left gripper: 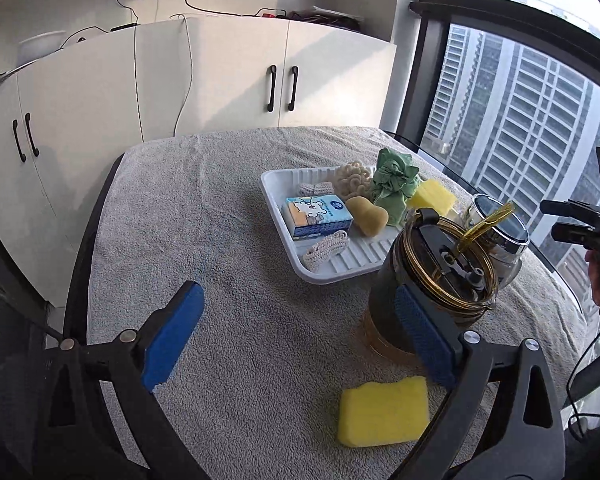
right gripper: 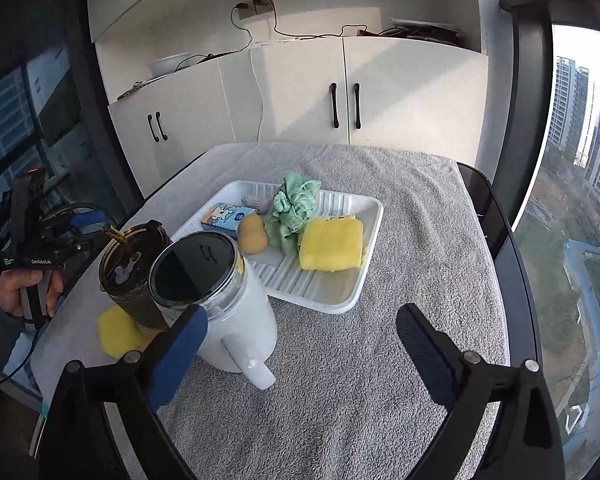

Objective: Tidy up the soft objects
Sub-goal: 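Withdraw both open tools from the tray toward the remaining sponges, then grasp the yellow rectangular sponge with left while right grasps the yellow makeup sponge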

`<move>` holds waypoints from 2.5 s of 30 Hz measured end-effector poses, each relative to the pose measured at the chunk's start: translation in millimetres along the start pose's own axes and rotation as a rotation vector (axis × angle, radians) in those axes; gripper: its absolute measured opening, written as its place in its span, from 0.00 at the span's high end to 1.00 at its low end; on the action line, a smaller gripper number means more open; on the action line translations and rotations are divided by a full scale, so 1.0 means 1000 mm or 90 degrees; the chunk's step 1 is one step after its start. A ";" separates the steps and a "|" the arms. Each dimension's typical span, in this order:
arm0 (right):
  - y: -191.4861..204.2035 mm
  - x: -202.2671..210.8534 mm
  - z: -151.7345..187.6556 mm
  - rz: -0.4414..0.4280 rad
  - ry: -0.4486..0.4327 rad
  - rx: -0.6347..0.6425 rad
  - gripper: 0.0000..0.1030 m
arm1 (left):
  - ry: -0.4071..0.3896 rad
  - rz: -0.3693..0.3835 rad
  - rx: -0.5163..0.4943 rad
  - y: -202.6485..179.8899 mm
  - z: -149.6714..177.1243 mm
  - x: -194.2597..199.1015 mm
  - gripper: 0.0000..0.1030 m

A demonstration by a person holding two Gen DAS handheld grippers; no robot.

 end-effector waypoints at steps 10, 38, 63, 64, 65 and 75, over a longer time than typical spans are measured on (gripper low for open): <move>0.032 0.022 0.062 -0.031 -0.008 -0.067 0.03 | 0.001 -0.020 0.055 -0.034 0.059 0.039 0.05; 0.105 -0.034 0.091 -0.015 0.000 -0.047 0.13 | 0.046 -0.092 0.071 -0.068 0.087 -0.008 0.05; 0.119 -0.083 0.092 -0.011 0.064 -0.063 0.28 | 0.119 -0.112 0.070 -0.055 0.089 -0.033 0.11; 0.120 -0.084 0.091 -0.011 0.064 -0.063 0.28 | 0.118 -0.109 0.069 -0.056 0.089 -0.033 0.15; 0.121 -0.085 0.091 -0.010 0.064 -0.062 0.28 | 0.116 -0.105 0.069 -0.055 0.088 -0.033 0.20; 0.123 -0.094 0.088 -0.004 0.073 -0.073 0.34 | 0.105 -0.081 0.071 -0.060 0.090 -0.028 0.38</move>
Point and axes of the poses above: each gripper's, at about its wrist camera, not at the fingertips, and x roughly against the way its jaws point, y to its left, z to its underside, the point moved 4 cm from there along -x, roughly the way its jaws point, and after that the axes turned 2 degrees about -x, right-handed, at the moved point
